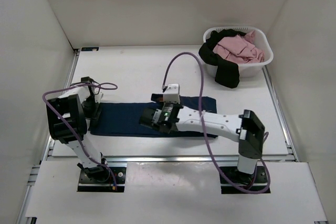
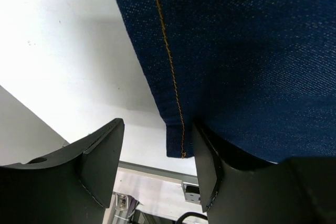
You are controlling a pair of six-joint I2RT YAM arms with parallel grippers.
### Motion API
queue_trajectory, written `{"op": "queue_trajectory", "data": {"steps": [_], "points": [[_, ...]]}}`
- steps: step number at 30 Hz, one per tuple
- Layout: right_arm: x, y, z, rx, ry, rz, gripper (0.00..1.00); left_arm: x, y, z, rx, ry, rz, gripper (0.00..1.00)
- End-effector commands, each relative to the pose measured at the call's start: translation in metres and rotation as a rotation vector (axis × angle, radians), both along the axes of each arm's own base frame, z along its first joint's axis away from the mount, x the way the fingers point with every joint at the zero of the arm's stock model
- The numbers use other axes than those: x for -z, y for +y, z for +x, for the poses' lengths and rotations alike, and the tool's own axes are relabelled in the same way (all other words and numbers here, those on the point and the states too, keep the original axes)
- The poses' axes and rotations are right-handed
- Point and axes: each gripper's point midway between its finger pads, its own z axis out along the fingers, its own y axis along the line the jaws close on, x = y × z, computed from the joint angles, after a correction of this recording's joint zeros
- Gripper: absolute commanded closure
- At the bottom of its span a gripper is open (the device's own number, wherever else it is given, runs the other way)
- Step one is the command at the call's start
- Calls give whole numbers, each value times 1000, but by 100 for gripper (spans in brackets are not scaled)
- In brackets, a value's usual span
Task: Fold and stack the trousers
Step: Fold the trousers
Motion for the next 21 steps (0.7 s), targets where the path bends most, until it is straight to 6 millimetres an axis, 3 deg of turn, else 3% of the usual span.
{"op": "queue_trajectory", "data": {"steps": [1, 5, 6, 9, 11, 13, 14, 15, 16, 18, 19, 21], "points": [[-25, 4, 2, 120, -137, 99, 100, 1, 2, -6, -39, -11, 32, 34], [2, 23, -11, 93, -116, 78, 100, 3, 1, -9, -39, 0, 30, 34], [18, 25, -12, 98, -96, 58, 100, 3, 1, -9, -48, -3, 30, 34], [50, 27, -13, 117, -38, 18, 100, 0, -1, -10, -48, -15, 23, 34], [61, 23, -7, 149, -25, 4, 100, -2, -1, -9, -48, -24, 25, 34], [61, 12, -1, 217, -34, 18, 100, -4, -1, -9, -48, -33, 26, 34], [59, -8, 1, 269, -20, -28, 100, -4, -1, -11, -48, -33, 26, 34], [46, -14, 3, 300, -32, 18, 100, -4, -1, -11, -48, -33, 26, 34], [50, -31, 1, 318, -32, -1, 100, -6, -1, -10, -49, -42, 28, 34], [39, -34, 1, 317, -62, 122, 100, -6, -1, -10, -49, -42, 28, 34], [49, -45, -2, 287, -57, 79, 100, -6, -1, -10, -49, -42, 28, 34], [57, -30, 1, 264, -49, 173, 100, -4, -2, -13, -48, -33, 26, 34]]}}
